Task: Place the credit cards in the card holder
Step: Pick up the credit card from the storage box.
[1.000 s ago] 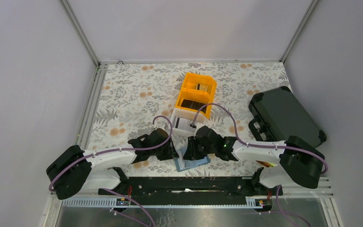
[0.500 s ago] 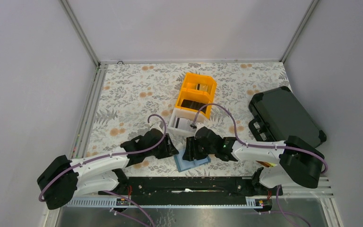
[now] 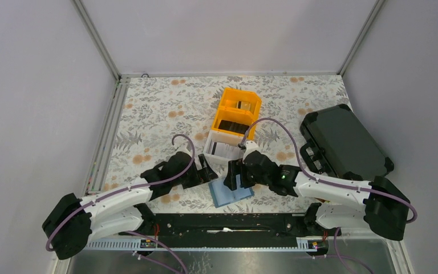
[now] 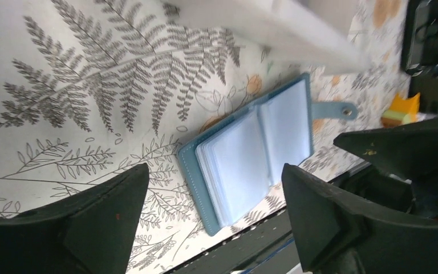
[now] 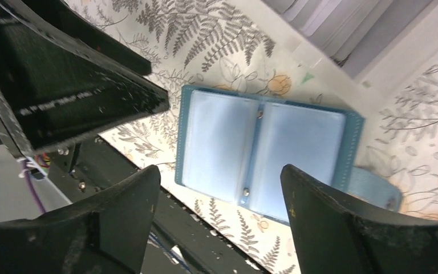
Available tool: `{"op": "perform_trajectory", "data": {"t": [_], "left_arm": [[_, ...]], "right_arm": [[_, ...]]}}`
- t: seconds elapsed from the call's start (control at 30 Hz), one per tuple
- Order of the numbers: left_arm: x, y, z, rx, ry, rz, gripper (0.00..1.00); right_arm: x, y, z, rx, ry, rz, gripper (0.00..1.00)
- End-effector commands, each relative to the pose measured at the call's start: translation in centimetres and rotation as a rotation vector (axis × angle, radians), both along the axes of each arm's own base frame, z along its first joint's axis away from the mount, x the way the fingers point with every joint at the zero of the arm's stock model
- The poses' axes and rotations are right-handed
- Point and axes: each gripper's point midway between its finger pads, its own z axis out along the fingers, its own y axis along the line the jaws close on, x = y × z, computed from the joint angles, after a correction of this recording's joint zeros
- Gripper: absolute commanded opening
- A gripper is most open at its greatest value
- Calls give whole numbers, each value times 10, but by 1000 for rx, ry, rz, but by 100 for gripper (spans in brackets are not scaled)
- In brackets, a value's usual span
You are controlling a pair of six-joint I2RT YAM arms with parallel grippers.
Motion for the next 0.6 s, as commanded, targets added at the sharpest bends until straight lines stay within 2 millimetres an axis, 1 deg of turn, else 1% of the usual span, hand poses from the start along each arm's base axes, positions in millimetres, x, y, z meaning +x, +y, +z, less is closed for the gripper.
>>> {"op": "perform_trajectory", "data": {"t": [0.0, 0.07, 0.13, 0.2, 0.3, 0.33, 0.4, 0.47, 0.53, 0.57], "left_arm": [[31, 0, 34, -67, -108, 60, 94], [46, 2, 47, -94, -137, 94, 98], [60, -4, 62, -148, -155, 107, 99], [74, -10, 72, -189, -155, 144, 99], [92, -27, 81, -263, -136, 163, 99], [95, -33, 82, -285, -124, 169, 99], [102, -41, 74, -301, -81, 185, 99], [108, -43, 66, -290, -55, 206, 96], [113, -41, 58, -270, -40, 229, 91], [116, -41, 56, -263, -39, 235, 85]], "right_arm": [[26, -11, 26, -60, -132, -1, 86], [41, -19, 31, -86, -155, -9, 87], [62, -29, 36, -90, -169, -39, 87], [80, -36, 41, -89, -188, -67, 87], [102, -45, 48, -102, -227, -101, 88], [108, -46, 50, -106, -236, -109, 88], [115, -46, 54, -101, -246, -120, 88], [116, -45, 55, -82, -251, -118, 88], [114, -44, 54, -69, -251, -112, 88], [113, -44, 51, -66, -246, -110, 88]]}}
